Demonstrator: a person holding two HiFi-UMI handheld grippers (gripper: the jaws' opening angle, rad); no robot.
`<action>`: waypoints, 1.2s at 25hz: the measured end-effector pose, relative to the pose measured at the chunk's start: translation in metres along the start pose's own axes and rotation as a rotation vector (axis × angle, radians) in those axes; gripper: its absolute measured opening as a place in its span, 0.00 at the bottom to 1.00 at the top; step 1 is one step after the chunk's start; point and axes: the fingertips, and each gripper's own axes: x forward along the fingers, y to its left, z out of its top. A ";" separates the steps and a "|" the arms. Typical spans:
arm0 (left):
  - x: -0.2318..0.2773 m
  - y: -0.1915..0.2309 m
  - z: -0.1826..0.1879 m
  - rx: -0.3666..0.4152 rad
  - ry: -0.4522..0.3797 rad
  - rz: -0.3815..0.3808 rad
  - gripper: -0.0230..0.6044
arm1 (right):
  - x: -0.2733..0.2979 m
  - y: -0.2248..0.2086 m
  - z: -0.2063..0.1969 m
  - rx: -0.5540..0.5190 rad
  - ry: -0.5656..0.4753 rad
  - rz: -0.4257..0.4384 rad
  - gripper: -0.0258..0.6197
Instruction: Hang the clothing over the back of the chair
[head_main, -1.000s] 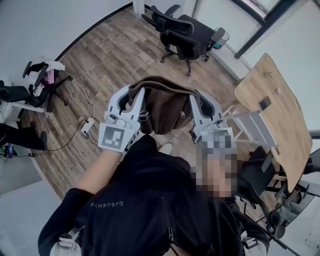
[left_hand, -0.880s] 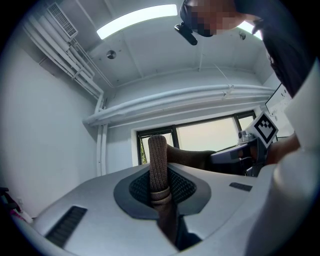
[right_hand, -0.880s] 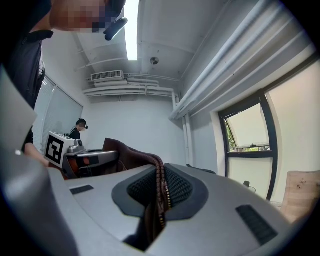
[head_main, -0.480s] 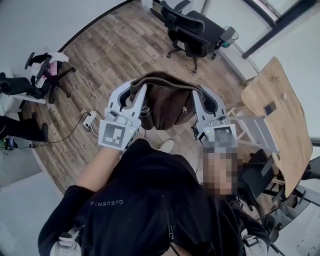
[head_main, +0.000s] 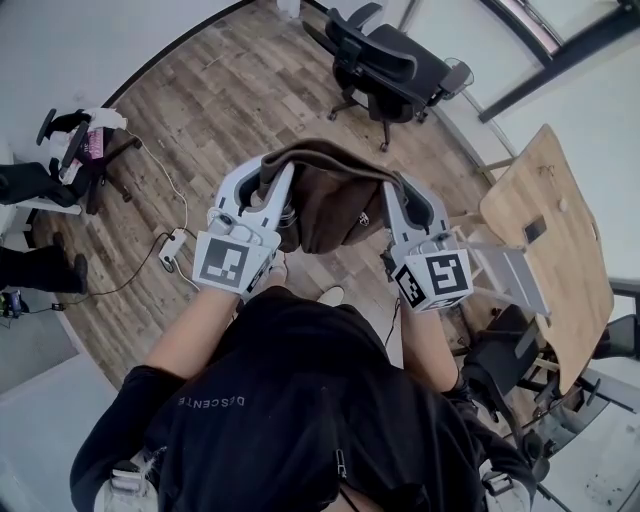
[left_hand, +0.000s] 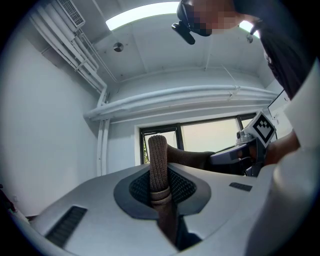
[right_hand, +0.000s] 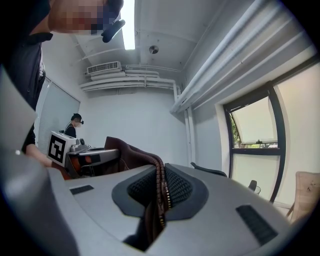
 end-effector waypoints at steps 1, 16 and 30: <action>0.004 0.007 0.000 -0.001 -0.002 -0.003 0.12 | 0.007 -0.001 0.001 0.000 0.003 -0.005 0.11; 0.050 0.089 -0.002 -0.010 -0.028 -0.055 0.12 | 0.090 -0.005 0.016 -0.007 0.030 -0.067 0.11; 0.076 0.138 0.001 -0.014 -0.064 -0.156 0.12 | 0.131 0.000 0.027 -0.010 0.012 -0.176 0.11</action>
